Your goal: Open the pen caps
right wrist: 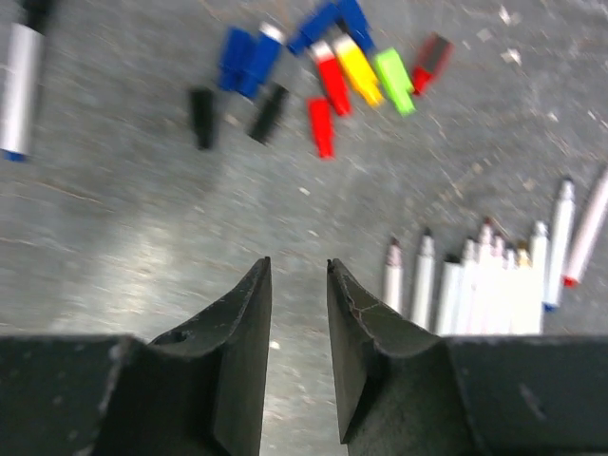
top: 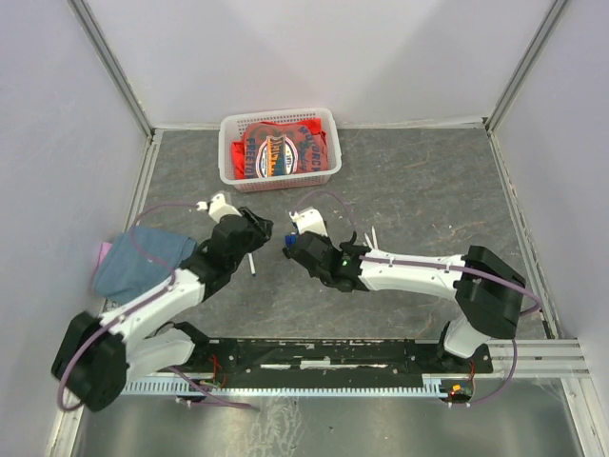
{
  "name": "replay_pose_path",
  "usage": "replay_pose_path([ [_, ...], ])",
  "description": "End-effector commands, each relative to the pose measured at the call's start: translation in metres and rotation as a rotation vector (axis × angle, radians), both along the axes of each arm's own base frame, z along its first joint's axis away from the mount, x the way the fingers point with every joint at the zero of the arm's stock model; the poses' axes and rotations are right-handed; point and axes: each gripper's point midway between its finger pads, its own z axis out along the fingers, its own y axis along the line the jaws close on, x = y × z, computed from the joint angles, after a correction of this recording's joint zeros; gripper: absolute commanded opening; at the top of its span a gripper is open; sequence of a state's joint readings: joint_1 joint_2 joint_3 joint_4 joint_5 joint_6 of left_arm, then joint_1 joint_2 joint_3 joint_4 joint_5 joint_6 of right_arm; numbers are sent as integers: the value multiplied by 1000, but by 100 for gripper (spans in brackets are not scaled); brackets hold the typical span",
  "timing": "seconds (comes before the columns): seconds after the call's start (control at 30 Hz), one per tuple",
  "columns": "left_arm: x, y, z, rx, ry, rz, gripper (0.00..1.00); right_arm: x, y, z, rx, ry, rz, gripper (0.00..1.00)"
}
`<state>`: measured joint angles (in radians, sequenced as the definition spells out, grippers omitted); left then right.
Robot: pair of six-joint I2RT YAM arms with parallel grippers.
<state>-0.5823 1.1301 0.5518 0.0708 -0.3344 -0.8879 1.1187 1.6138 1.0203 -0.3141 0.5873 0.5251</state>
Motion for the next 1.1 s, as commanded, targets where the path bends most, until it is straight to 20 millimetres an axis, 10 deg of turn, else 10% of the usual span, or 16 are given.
replay_pose_path([
  [0.0,-16,34,16,-35,-67,135,49,6,58,25,146,6,98,37],
  [0.47,-62,101,52,-165,-216,358,53,11,167,6,300,139,200,41],
  [1.07,-76,113,59,-193,-250,368,54,20,193,-46,177,198,140,42],
])
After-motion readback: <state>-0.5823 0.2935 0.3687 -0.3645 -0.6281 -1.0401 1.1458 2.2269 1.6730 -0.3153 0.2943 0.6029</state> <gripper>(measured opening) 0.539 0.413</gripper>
